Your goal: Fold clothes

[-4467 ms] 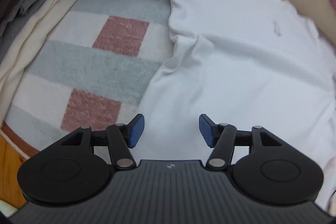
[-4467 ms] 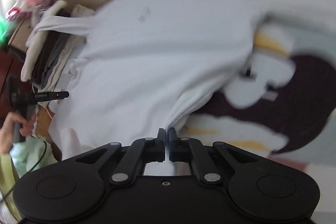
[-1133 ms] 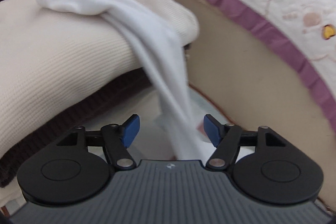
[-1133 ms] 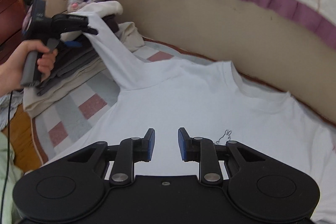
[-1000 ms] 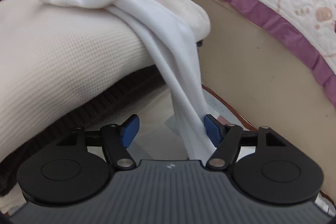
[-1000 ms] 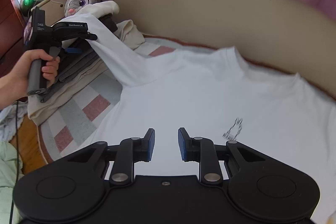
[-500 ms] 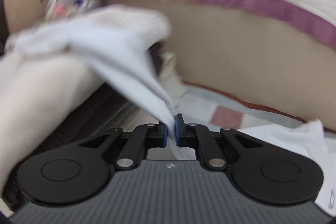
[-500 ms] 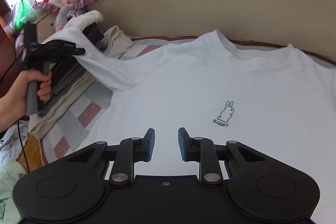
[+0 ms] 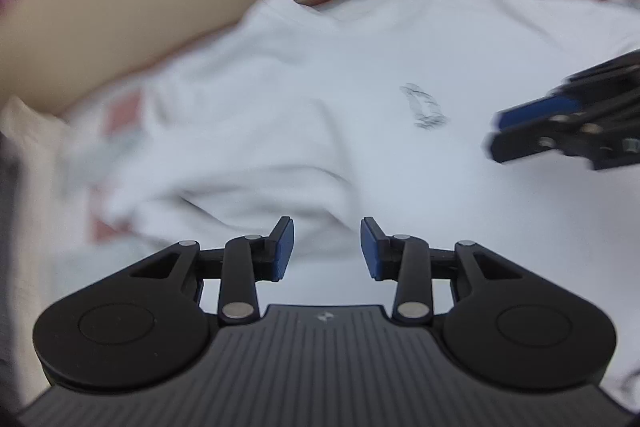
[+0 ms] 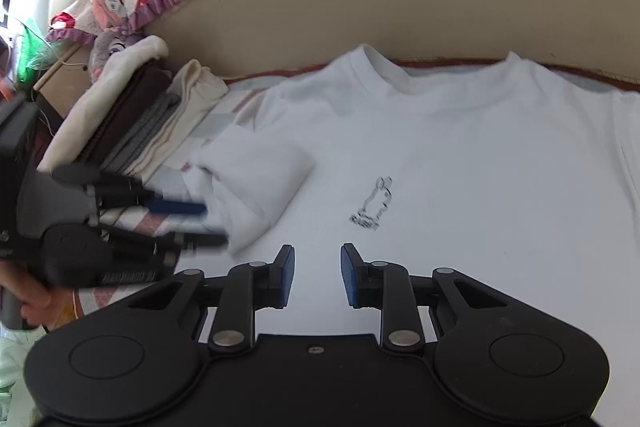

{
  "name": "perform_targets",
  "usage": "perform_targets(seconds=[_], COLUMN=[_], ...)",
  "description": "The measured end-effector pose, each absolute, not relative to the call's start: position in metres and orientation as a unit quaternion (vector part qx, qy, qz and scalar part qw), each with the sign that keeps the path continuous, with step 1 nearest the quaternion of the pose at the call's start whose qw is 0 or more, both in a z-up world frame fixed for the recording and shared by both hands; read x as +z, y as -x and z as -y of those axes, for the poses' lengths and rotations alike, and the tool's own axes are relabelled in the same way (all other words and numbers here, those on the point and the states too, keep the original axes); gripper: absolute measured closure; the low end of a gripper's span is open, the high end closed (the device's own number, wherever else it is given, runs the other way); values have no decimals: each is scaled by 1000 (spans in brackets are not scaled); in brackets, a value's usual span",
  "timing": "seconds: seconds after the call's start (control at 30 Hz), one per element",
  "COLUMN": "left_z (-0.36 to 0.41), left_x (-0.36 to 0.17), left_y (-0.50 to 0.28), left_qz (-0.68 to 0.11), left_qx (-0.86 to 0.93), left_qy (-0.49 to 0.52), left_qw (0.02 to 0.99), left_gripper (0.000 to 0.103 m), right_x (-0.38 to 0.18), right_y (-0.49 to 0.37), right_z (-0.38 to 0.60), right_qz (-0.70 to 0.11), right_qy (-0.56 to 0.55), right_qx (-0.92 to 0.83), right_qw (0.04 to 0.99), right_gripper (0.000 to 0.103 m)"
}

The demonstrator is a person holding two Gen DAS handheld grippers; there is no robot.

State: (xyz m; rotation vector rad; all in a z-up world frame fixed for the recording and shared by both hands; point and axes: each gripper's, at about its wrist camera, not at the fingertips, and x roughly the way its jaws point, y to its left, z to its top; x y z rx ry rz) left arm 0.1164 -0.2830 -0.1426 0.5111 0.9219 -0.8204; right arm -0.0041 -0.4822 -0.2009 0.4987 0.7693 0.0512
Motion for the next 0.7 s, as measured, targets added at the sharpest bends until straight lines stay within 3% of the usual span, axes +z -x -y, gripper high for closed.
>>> perform_targets(seconds=[0.2,0.37,0.57,0.7], left_z=[225,191,140,152], left_x=[-117,-135,-172,-184], left_y=[-158,-217,-259,-267], left_qz=[-444,-455,-514,-520], left_qx=[-347,-205,-157,-138], left_qy=[-61,-35,149,143], left_qw=[824,866,830,831], left_gripper=[42,38,38,26], right_x=[-197,-201,-205,-205], right_y=[6,5,4,3], right_z=[485,481,482,482], right_qz=[-364,-369,-369,-366], right_qy=[-250,-254,-255,-254], right_qx=[21,30,30,27], right_qw=[897,894,893,895], right_gripper=[72,72,72,72])
